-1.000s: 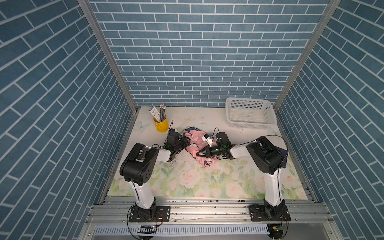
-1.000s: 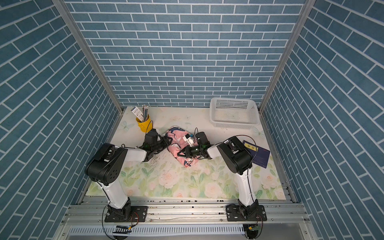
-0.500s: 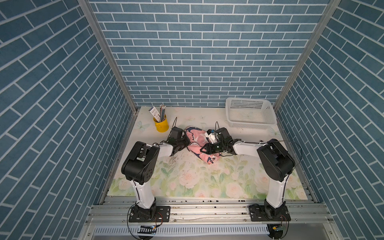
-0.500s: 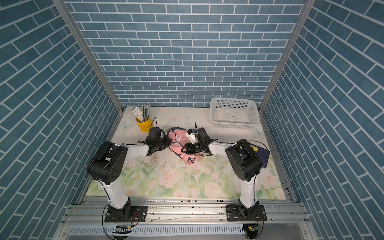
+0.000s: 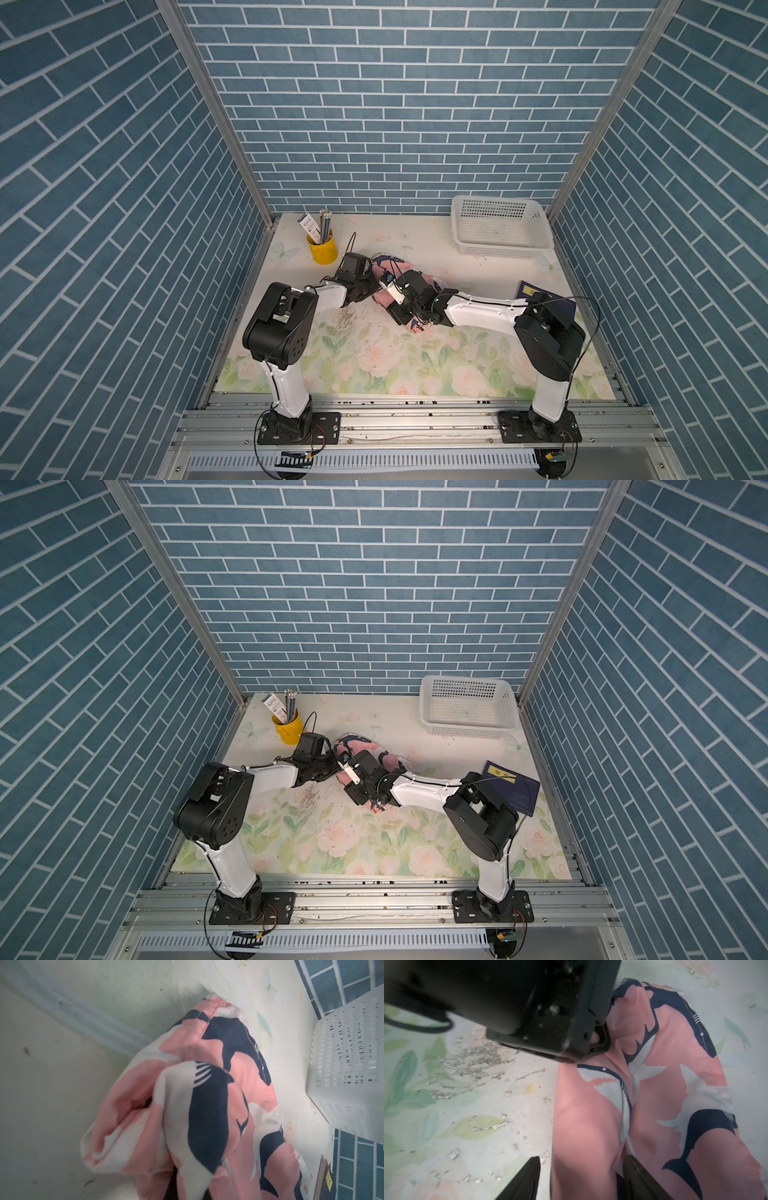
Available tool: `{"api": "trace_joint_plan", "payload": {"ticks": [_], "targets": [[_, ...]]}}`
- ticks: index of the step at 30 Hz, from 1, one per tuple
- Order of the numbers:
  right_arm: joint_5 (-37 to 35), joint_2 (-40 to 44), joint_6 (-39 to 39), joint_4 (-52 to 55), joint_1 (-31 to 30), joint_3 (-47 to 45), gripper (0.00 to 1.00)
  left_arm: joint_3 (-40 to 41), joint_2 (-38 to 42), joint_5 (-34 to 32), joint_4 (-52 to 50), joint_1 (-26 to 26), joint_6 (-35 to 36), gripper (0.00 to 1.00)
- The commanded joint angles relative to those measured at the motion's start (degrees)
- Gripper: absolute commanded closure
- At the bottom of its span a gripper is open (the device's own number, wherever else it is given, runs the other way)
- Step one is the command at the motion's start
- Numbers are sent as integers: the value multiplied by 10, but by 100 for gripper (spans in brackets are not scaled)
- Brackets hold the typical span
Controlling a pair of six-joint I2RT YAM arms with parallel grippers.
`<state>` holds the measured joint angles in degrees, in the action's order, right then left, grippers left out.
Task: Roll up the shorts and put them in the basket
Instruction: Roll the shorts at the center of the board.
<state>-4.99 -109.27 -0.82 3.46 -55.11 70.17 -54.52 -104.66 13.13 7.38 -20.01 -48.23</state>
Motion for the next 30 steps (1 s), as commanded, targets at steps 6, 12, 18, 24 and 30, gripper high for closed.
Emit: {"api": "trace_joint_plan", "payload": {"ticks": [6,12,18,24,30], "targets": [[-47,-57,46,19,-10,26,46,0,14,14,-28,-5,2,100],[129,-66,-2,25,20,32,95,10,40,5,-6,-4,3,51],[341,-62,-130,-47,80,-14,100,41,115,-41,-11,3,21,30],[473,-73,-280,-159,125,-59,100,105,194,-77,-8,5,26,29],[566,-105,-458,-340,152,-98,100,166,214,-68,42,-5,24,29]]}}
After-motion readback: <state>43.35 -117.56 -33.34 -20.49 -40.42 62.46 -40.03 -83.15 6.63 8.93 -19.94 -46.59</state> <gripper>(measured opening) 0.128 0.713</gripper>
